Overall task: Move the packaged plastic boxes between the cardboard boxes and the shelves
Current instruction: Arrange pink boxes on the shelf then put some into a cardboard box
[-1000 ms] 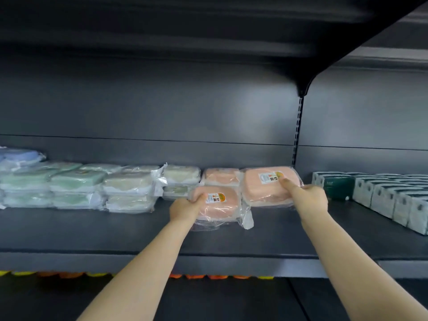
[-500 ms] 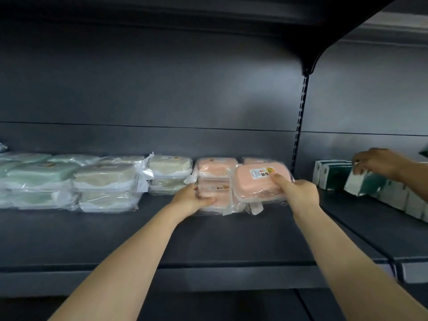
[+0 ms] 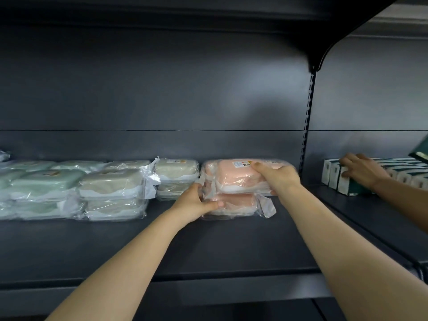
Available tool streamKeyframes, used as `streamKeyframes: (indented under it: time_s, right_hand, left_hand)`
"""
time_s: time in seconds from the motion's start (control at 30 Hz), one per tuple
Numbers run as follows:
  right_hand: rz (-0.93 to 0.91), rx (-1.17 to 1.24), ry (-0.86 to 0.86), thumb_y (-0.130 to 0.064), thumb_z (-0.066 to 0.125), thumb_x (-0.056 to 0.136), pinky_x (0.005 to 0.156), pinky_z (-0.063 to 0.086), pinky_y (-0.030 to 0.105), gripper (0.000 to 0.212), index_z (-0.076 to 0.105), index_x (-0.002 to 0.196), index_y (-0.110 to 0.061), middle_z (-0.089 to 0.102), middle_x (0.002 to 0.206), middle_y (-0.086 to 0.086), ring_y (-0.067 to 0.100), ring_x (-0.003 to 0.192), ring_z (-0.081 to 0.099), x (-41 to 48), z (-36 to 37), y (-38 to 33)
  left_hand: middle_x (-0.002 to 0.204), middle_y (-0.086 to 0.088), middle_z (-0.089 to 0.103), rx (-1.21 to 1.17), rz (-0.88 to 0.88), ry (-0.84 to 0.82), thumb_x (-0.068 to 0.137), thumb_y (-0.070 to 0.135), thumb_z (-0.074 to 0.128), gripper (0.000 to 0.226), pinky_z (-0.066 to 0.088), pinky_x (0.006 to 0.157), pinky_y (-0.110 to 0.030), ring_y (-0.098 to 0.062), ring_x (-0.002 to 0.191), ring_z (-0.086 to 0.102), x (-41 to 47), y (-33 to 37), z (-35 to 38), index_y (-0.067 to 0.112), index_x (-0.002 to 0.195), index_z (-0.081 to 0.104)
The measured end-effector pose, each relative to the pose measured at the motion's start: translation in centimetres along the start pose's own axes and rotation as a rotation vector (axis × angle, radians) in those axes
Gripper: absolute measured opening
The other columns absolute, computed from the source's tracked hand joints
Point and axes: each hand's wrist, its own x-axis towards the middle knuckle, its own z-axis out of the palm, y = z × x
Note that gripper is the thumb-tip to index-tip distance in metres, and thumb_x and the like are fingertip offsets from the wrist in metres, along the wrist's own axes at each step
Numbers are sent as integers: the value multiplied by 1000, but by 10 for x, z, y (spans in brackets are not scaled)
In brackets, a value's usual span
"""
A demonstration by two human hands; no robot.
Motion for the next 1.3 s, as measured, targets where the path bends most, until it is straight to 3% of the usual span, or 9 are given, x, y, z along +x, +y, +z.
streamKeyframes:
  time_s: [0.1, 0.27, 0.4, 0.5, 0.63, 0.77, 0.9, 1.03, 1.3]
  right_hand:
    - [-4, -28, -16, -48, 69, 79, 79, 45, 31, 42, 53, 65, -11, 52, 74, 1, 23, 82, 54, 1, 11, -2]
    - [-64, -223, -11, -55, 59, 83, 59, 42, 28, 50, 57, 82, -5, 56, 79, 4, 18, 67, 53, 5, 31, 7]
    - [-188, -334, -18, -65, 51, 83, 87, 45, 36, 75, 53, 121, -1, 54, 122, 17, 31, 108, 54, 11, 31, 19]
    - [-355, -213, -143, -51, 66, 81, 104, 38, 34, 80, 38, 141, -7, 43, 142, 11, 26, 128, 44, 5, 18, 24]
    - [-429, -190, -266, -31, 80, 73, 91, 37, 19, 62, 55, 128, -13, 51, 129, 0, 11, 114, 49, 3, 9, 29]
    - [-454, -181, -246, -30, 81, 72, 86, 42, 20, 51, 63, 117, -17, 58, 118, -1, 14, 108, 54, 10, 13, 28]
    - [-478, -212, -214, -31, 80, 73, 84, 38, 18, 50, 63, 118, -16, 56, 123, 0, 8, 102, 51, 16, 20, 26]
    - [-438, -180, -190, -31, 79, 75, 70, 39, 16, 50, 61, 120, -20, 57, 125, 2, 7, 94, 49, 17, 28, 31]
    - [-437, -172, -186, -32, 74, 80, 83, 36, 17, 53, 55, 129, -22, 56, 131, 1, 14, 110, 52, 16, 30, 35]
  left_hand:
    - [140, 8, 41, -8, 53, 2, 72, 46, 76, 95, 37, 101, -26, -13, 127, 43, -8, -1, -6, 23, 147, 21]
    - [141, 3, 42, -66, 123, 106, 77, 42, 72, 85, 33, 97, -24, -12, 125, 42, -6, 11, -10, 23, 146, 26]
    - [140, -2, 44, -34, 138, 162, 83, 37, 69, 74, 35, 95, -24, -16, 124, 47, 3, 20, -6, 19, 143, 32]
    - [138, -3, 44, -26, 160, 187, 84, 35, 68, 67, 36, 91, -23, -16, 121, 48, 6, 22, -3, 22, 141, 36]
    - [137, -1, 48, -37, 188, 194, 88, 27, 64, 51, 34, 90, -21, -14, 122, 47, 9, 23, -1, 23, 135, 45]
    - [135, 1, 52, -18, 176, 228, 93, 19, 55, 35, 34, 91, -20, -14, 123, 48, 12, 26, -1, 19, 128, 54]
    - [133, 3, 51, -26, 118, 172, 88, 29, 62, 41, 41, 102, -31, -13, 123, 47, 17, 20, -3, 26, 128, 52]
    - [128, 3, 48, -43, 64, 115, 84, 36, 68, 47, 48, 97, -43, -20, 113, 54, 19, 18, 0, 32, 126, 46]
    - [107, 4, 49, -20, 34, 166, 87, 29, 65, 42, 54, 86, -43, -23, 86, 60, 19, 22, 4, 27, 124, 46]
